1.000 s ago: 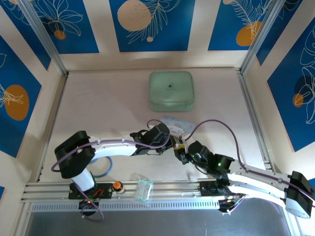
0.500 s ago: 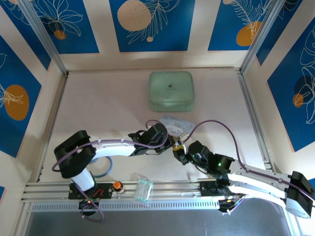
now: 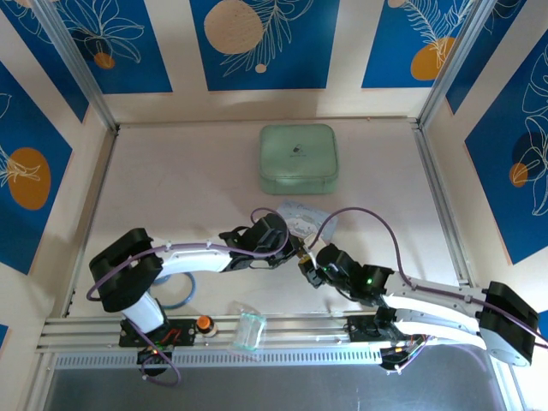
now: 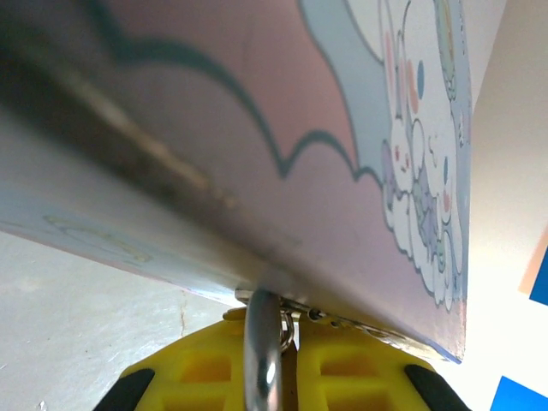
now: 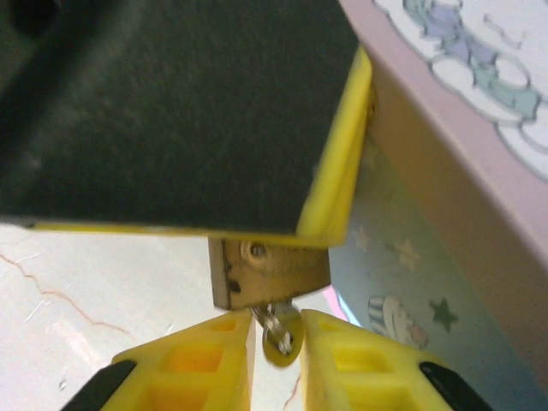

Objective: Unlock the padlock with the key

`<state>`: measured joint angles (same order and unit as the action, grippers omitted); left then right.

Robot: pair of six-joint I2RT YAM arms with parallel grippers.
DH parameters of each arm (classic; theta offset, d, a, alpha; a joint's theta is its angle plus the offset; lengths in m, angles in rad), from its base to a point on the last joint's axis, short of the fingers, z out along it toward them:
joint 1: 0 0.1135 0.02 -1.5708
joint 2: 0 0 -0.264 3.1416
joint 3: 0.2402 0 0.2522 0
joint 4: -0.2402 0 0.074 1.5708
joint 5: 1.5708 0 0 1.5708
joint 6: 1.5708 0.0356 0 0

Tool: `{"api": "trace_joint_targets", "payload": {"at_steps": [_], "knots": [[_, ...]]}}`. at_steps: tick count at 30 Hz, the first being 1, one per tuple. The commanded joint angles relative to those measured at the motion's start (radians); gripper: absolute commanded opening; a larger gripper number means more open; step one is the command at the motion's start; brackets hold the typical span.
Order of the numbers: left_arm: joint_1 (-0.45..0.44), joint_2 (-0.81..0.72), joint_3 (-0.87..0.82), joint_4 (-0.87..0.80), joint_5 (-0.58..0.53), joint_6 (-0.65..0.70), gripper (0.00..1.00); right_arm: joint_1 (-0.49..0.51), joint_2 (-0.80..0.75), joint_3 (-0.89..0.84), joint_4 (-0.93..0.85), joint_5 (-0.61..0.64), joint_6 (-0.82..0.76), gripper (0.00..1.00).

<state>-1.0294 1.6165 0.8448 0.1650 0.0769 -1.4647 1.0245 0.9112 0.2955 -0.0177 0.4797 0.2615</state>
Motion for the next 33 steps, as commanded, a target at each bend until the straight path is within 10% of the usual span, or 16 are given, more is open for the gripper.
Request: {"api": "trace_joint_targets", "payload": {"at_steps": [1,21,33], "knots": [[0.006,-0.027,0.000,0.108,0.055,-0.025,0.00,-0.007,0.028,0.005,0.150,-0.009,-0.038,0.15],[0.009,-0.003,-0.092,0.185,0.152,0.047,0.00,-0.334,-0.017,-0.033,0.204,-0.604,0.126,0.00],[0.019,0.045,-0.122,0.158,0.074,0.118,0.22,-0.324,-0.050,-0.067,0.149,-0.628,0.233,0.00]]}}
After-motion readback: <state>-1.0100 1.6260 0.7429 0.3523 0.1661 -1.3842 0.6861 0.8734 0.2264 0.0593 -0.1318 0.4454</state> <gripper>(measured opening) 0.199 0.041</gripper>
